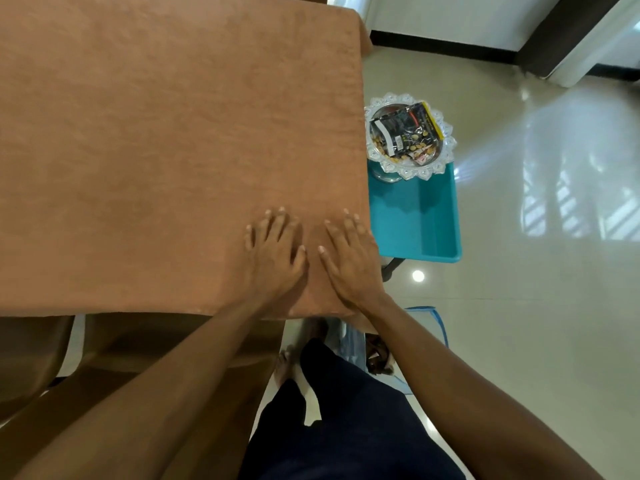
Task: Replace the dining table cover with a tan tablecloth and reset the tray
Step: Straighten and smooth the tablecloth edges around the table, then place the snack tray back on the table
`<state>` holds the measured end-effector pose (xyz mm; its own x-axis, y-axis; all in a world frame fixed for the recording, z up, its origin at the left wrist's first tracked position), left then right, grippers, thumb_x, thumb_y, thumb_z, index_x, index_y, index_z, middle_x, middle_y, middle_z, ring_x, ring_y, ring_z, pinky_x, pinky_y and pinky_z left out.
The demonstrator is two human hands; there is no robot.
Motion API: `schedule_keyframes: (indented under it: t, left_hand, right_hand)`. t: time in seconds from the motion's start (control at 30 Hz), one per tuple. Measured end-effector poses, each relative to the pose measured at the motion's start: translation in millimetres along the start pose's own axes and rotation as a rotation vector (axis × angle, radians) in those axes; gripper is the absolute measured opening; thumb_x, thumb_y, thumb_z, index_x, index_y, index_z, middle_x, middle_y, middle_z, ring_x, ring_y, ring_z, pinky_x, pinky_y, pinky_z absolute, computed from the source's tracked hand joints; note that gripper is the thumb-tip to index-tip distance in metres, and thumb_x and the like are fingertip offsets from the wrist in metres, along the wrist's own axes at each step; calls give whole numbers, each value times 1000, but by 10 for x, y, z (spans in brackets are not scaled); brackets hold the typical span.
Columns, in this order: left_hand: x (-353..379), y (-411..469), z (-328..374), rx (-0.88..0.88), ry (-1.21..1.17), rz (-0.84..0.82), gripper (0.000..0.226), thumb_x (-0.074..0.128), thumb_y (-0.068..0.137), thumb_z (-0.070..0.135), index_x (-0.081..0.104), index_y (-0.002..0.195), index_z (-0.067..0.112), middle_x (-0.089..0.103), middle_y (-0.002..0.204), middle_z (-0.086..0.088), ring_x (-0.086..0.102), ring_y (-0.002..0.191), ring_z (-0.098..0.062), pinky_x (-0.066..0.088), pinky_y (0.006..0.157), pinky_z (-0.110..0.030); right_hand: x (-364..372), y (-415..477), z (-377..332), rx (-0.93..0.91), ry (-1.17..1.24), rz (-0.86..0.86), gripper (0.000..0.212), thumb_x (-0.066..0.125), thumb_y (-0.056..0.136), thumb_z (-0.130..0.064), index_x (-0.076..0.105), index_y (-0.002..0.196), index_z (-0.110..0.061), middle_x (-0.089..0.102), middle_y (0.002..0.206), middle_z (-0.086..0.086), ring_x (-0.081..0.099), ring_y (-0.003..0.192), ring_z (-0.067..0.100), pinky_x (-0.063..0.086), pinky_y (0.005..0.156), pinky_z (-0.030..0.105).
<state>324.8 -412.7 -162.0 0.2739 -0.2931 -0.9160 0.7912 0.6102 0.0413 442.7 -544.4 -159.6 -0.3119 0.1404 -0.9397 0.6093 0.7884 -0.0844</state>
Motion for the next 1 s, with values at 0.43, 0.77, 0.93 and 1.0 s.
schedule_keyframes:
  t: [0.43,0.77,0.93,1.0]
  left_hand:
    - [48,1069,645,101,-113,120,18,63,86,24,65,102,16,63,110,-6,55,100,-29,44,80,-44]
    - [767,3015,1607,384,-200,-70,33,63,86,19,68,117,10,65,111,-9,59,101,-28,47,84,-42]
    - [1213,3745,1765,243,-188,-171,45,62,88,24,60,131,13,49,137,-14,44,129,-29,35,107,-35]
    - [1383,3998,1729,31,-236,-172,55,62,89,25,50,140,12,39,146,-15,35,137,-28,30,112,-34]
  right_hand:
    - [-354,732,1102,306,559,333,14,65,96,-15,75,104,-13,66,109,2,61,106,17,52,91,46]
    - [-286,1870,2932,949,805,444,58,61,94,-31,41,148,-23,44,145,6,50,127,24,45,107,43]
    - [-28,2040,3372,1153,994,399,69,60,89,-53,32,149,-33,50,144,4,57,117,24,51,97,42]
    - [87,2130,3467,1149,1144,380,68,61,90,-53,32,149,-35,54,141,4,63,112,25,55,95,50]
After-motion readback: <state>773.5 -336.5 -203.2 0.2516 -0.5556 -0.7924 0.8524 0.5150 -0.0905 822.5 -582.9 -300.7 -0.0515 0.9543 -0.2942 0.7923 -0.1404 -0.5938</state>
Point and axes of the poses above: each hand's wrist, its own y-axis towards the middle knuckle, its own x-axis out of the palm, z = x × y, the point moved 4 cm from there along y, towards the middle knuckle
